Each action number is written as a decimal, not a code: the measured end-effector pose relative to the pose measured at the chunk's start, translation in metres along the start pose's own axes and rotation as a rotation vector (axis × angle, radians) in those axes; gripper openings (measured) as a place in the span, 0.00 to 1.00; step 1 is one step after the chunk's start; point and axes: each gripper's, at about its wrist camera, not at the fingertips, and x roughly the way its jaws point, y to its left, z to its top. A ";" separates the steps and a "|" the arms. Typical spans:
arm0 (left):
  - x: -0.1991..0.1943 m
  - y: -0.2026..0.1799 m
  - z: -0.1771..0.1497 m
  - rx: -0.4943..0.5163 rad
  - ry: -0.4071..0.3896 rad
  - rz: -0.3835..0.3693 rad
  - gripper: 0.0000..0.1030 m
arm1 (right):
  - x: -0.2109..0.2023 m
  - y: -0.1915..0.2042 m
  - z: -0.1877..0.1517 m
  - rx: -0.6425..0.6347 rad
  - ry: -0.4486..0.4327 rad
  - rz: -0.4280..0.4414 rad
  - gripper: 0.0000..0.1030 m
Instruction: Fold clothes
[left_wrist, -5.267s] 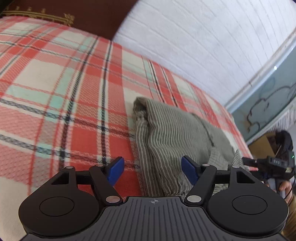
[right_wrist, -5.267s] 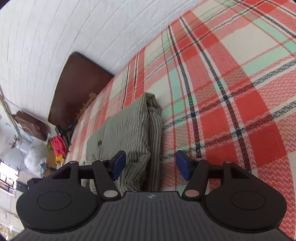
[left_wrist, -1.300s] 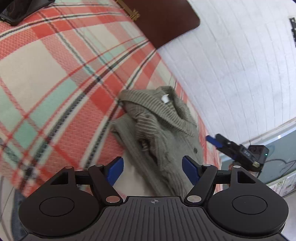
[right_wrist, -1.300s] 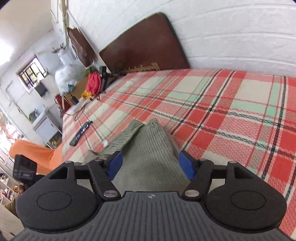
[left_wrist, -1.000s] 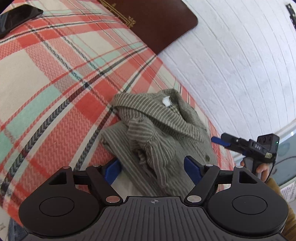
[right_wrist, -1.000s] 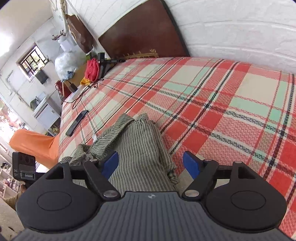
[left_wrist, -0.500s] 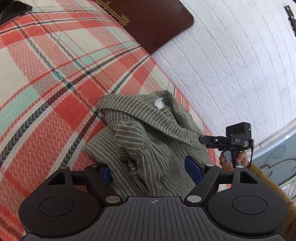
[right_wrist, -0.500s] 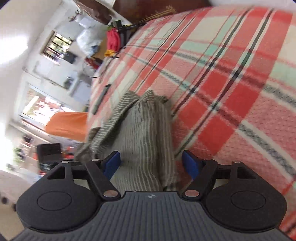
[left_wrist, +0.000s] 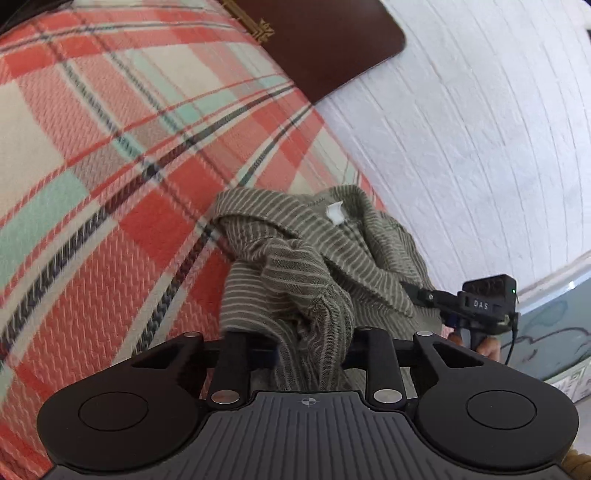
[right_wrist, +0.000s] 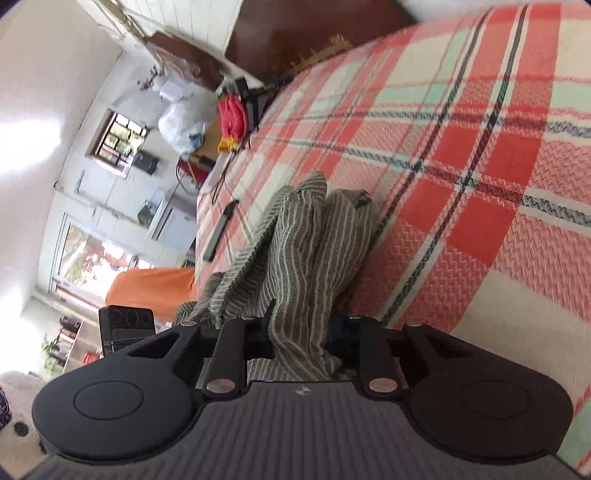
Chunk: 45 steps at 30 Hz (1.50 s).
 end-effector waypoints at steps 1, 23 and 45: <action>-0.002 -0.003 0.003 0.027 -0.004 -0.003 0.22 | -0.004 0.006 -0.005 0.007 -0.030 -0.006 0.22; 0.208 -0.134 0.261 0.510 0.059 0.056 0.21 | -0.024 -0.039 0.068 0.250 -0.716 -0.110 0.21; 0.221 -0.060 0.329 0.476 0.054 0.061 0.61 | -0.018 -0.081 0.112 0.112 -0.840 -0.400 0.46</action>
